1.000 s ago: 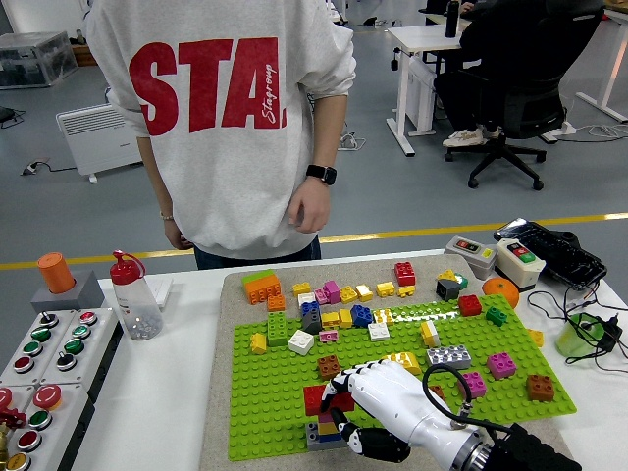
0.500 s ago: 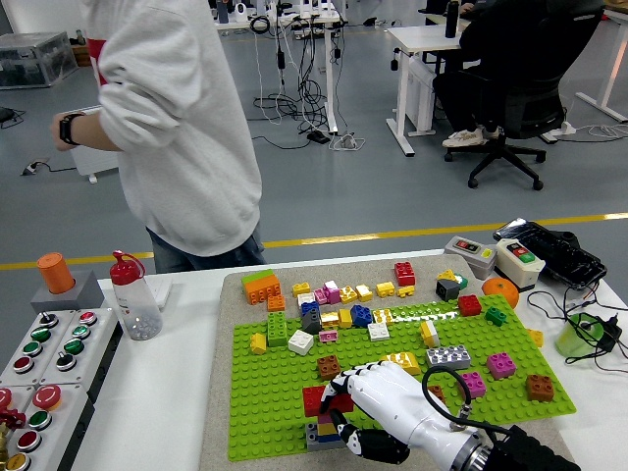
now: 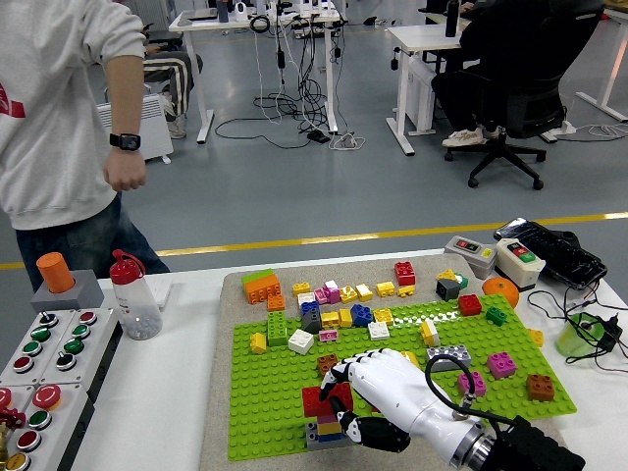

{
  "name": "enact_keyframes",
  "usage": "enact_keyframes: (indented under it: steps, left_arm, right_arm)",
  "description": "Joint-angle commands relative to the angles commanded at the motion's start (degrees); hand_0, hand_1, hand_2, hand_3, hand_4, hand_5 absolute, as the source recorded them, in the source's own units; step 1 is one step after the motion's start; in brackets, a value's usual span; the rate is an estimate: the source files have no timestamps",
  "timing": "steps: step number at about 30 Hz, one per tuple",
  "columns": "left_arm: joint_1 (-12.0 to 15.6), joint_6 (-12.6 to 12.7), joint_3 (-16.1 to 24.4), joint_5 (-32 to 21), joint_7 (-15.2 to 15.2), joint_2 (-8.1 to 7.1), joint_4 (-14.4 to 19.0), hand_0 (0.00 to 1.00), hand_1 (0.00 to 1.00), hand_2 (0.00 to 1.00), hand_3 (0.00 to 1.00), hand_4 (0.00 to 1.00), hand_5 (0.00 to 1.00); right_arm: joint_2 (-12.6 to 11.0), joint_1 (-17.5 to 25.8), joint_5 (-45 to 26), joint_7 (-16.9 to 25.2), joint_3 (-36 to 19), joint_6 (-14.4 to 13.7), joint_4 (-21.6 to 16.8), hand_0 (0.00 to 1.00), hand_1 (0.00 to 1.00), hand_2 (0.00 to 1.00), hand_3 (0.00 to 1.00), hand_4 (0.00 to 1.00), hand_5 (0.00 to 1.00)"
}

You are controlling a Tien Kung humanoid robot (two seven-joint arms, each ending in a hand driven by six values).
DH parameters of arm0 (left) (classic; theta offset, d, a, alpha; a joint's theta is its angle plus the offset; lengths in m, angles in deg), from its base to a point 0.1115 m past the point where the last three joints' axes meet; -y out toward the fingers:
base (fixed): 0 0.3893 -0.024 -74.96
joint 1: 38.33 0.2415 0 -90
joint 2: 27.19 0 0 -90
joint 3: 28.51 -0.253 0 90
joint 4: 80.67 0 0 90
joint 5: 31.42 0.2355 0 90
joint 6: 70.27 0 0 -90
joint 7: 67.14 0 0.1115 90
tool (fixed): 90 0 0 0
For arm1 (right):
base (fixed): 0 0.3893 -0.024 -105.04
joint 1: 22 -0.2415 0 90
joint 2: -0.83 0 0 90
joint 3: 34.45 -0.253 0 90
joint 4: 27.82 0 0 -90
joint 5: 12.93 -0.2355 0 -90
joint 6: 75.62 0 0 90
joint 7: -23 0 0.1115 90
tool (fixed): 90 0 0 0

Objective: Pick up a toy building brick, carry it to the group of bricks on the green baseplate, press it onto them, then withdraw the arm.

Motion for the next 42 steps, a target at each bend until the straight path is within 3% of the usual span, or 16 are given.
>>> enact_keyframes:
  steps: [9, 10, 15, 16, 23, 28, 33, 39, 40, 42]
  left_arm:
    - [0.2, 0.0, 0.1, 0.3, -0.1, 0.05, 0.0, 0.652, 0.688, 0.672, 0.576, 0.286, 0.998]
    - [0.2, 0.0, 0.2, 0.3, -0.1, 0.04, 0.0, 0.652, 0.689, 0.672, 0.577, 0.286, 0.998]
    - [0.0, 0.0, 0.2, 0.2, -0.3, -0.03, 0.0, 0.652, 0.689, 0.672, 0.577, 0.286, 0.998]
    - [-0.1, 0.1, 0.2, 0.2, -0.3, -0.03, 0.0, 0.653, 0.689, 0.672, 0.576, 0.286, 0.998]
    - [-0.4, 0.1, 0.4, 0.4, -0.5, 0.00, 0.0, 0.653, 0.689, 0.672, 0.577, 0.286, 0.998]
    - [-0.5, 0.0, 0.5, 0.5, -0.5, 0.06, 0.0, 0.654, 0.690, 0.674, 0.578, 0.286, 0.998]
    - [-0.7, 0.1, 0.4, 0.5, -0.6, 0.09, 0.0, 0.654, 0.690, 0.674, 0.578, 0.286, 0.998]
    - [-0.8, 0.1, 0.2, 0.4, -0.6, 0.16, 0.0, 0.653, 0.693, 0.674, 0.578, 0.285, 0.998]
    - [-0.8, 0.1, 0.2, 0.5, -0.6, 0.19, 0.0, 0.653, 0.693, 0.673, 0.578, 0.285, 0.998]
    - [-0.8, 0.0, 0.2, 0.5, -0.5, 0.25, 0.0, 0.653, 0.693, 0.673, 0.578, 0.285, 0.998]
  right_arm:
    - [-0.4, 2.4, -0.9, 0.0, -4.2, -3.5, 0.5, 0.598, 0.645, 0.653, 0.597, 0.362, 0.185]
    - [-0.6, 3.1, -1.2, 0.2, -5.4, -4.2, 0.7, 0.707, 0.722, 0.837, 0.784, 0.398, 0.190]
    - [-1.3, 6.0, -2.4, 1.1, -11.0, -7.0, 1.4, 0.707, 0.722, 0.837, 0.784, 0.398, 0.190]
    - [-1.3, 6.6, -2.8, 1.3, -12.3, -7.4, 1.6, 0.814, 0.791, 0.911, 0.866, 0.483, 0.251]
    - [-0.7, 11.4, -6.6, 2.8, -20.8, -8.9, 3.7, 0.826, 0.800, 0.928, 0.872, 0.507, 0.257]
    - [1.0, 14.3, -9.6, 4.1, -26.5, -9.8, 5.7, 0.837, 0.818, 0.923, 0.875, 0.486, 0.257]
    - [3.6, 17.3, -17.3, 8.7, -31.9, -11.5, 5.8, 0.837, 0.818, 0.923, 0.875, 0.486, 0.257]
    - [7.3, 21.2, -29.3, 16.5, -39.0, -9.0, 1.2, 0.825, 0.816, 0.906, 0.860, 0.463, 0.272]
    - [7.7, 21.9, -31.3, 17.7, -40.3, -8.0, 0.5, 0.810, 0.805, 0.865, 0.814, 0.508, 0.325]
    - [8.4, 23.2, -35.6, 19.9, -43.1, -5.7, -0.6, 0.810, 0.805, 0.865, 0.814, 0.508, 0.325]
